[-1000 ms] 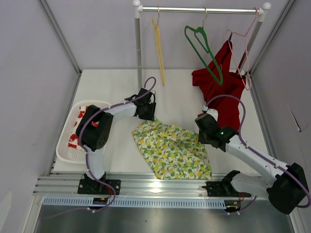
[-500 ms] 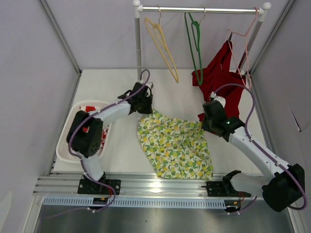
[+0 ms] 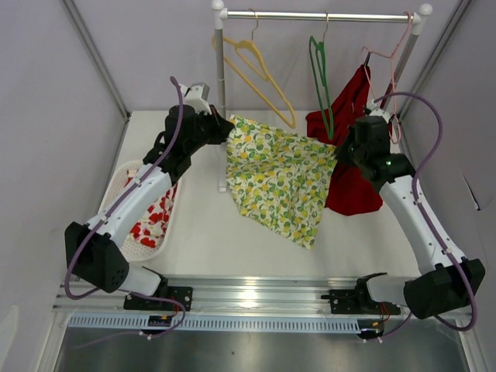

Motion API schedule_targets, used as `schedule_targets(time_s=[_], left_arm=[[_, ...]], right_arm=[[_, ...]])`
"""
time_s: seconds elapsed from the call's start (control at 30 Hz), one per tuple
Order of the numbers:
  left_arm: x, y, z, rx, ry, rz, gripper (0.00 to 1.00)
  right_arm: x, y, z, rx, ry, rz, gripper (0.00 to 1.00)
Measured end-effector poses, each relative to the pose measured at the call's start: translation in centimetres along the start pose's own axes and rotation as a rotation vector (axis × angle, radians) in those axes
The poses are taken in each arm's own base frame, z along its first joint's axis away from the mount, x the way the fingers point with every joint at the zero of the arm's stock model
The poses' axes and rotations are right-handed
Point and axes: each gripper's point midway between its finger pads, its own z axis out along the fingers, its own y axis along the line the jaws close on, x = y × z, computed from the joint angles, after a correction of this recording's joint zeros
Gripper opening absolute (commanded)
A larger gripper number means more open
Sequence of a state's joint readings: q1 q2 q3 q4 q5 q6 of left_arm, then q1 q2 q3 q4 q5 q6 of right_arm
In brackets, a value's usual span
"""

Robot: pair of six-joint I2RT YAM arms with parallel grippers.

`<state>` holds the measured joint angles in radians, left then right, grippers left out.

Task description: Place the skirt on the hanger

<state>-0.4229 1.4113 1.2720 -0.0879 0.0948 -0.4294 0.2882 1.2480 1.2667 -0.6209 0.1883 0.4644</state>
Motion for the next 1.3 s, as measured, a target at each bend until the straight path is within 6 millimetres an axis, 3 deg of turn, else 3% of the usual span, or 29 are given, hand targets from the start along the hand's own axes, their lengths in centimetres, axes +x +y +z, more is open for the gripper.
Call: schedule_targets(time_s=[0.17, 0.33, 0.47, 0.63, 0.7, 0.8, 0.97, 1.07, 1.17, 1.3], left_arm=[[-2.0, -0.5, 0.5, 0.034, -0.041, -0.007, 0.00], [-2.7, -1.1, 0.5, 0.081, -0.080, -0.004, 0.00], [-1.1, -0.5, 0.3, 0.096, -0.077, -0.006, 0.00], [4.4, 1.5, -0.8, 0.083, -0.006, -0.041, 0.00], [5.6, 2.0, -0.8, 0.081, 0.028, -0.059, 0.00], [4.1, 1.6, -0.2, 0.091, 0.012, -0.057, 0.00], [-3.5, -1.2, 0.3, 0.151, -0.130, -0.027, 0.00], [-6.5, -1.9, -0.1, 0.175, -0.198, -0.014, 0.00], [-7.5, -1.7, -0.3, 0.177, -0.222, -0.009, 0.00], [-6.8, -1.0, -0.4, 0.175, -0.210, -0.011, 0.00]], right_arm=[[-4.7, 0.8, 0.4, -0.032, -0.075, 0.040, 0.00], [-6.3, 1.3, 0.1, -0.057, -0.104, 0.050, 0.00], [-5.9, 1.5, 0.2, -0.076, -0.102, 0.049, 0.00], [-1.9, 0.0, -0.3, -0.082, -0.048, 0.046, 0.00], [-1.2, -0.3, -0.5, -0.077, -0.026, 0.044, 0.00], [-2.9, 0.4, -0.4, -0.085, -0.041, 0.050, 0.00], [-8.8, 3.0, -0.5, -0.151, -0.142, 0.068, 0.00], [-11.0, 3.9, -0.6, -0.187, -0.178, 0.077, 0.00], [-12.2, 4.3, -0.3, -0.214, -0.198, 0.089, 0.00], [-11.8, 4.4, -0.2, -0.229, -0.189, 0.089, 0.00]])
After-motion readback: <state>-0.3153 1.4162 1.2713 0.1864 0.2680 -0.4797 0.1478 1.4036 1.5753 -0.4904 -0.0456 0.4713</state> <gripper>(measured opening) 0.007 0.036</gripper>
